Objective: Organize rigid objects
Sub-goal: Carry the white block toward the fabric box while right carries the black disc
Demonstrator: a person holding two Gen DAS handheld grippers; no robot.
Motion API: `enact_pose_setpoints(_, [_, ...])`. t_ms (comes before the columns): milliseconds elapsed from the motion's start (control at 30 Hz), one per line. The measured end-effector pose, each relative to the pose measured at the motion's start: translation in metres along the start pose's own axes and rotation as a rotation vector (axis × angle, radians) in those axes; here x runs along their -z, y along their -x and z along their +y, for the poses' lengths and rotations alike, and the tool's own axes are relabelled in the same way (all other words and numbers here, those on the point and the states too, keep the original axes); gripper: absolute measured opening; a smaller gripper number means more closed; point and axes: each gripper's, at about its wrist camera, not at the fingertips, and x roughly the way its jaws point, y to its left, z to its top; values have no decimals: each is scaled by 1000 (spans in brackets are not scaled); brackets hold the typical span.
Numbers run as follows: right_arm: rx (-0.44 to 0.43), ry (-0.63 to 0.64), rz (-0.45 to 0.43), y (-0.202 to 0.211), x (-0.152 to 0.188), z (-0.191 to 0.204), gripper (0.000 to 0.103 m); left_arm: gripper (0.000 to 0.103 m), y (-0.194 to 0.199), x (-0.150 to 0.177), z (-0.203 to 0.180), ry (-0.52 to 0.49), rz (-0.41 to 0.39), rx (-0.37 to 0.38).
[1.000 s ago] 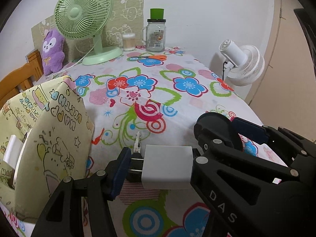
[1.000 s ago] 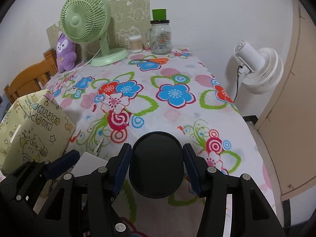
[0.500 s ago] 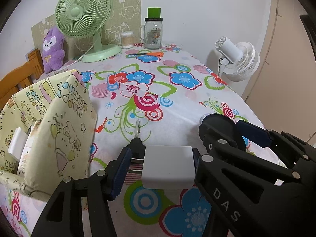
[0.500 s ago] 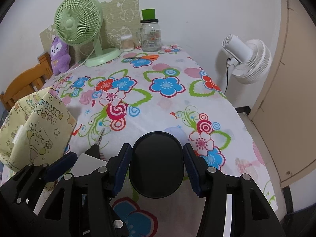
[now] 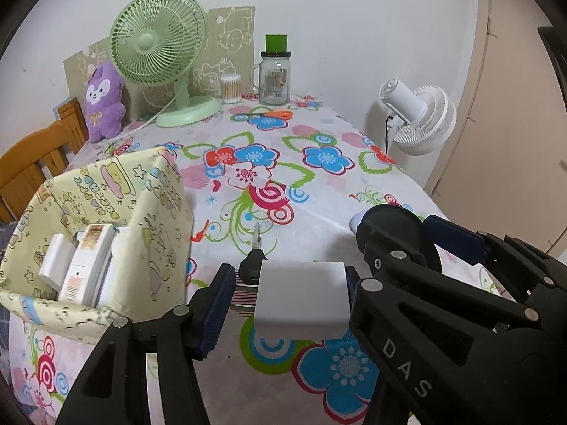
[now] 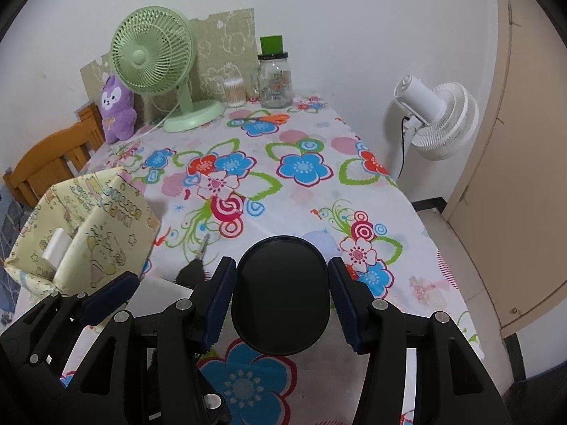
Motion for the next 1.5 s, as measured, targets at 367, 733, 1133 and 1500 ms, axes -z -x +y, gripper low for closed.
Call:
enact_pose_setpoints(367, [17, -7, -18, 29, -6, 8, 57, 63, 26, -6, 3, -9, -19, 20])
enact_pose_setpoints(733, [17, -14, -47, 50, -17, 18, 57, 63, 47, -17, 9, -24, -43, 32])
enact_pose_setpoints(1133, [11, -7, -48, 56, -30, 32, 57, 63, 52, -28, 22, -24, -45, 45])
enact_pose_setpoints(1500, [-8, 0, -30, 44, -40, 55, 57, 63, 48, -36, 47, -13, -27, 35])
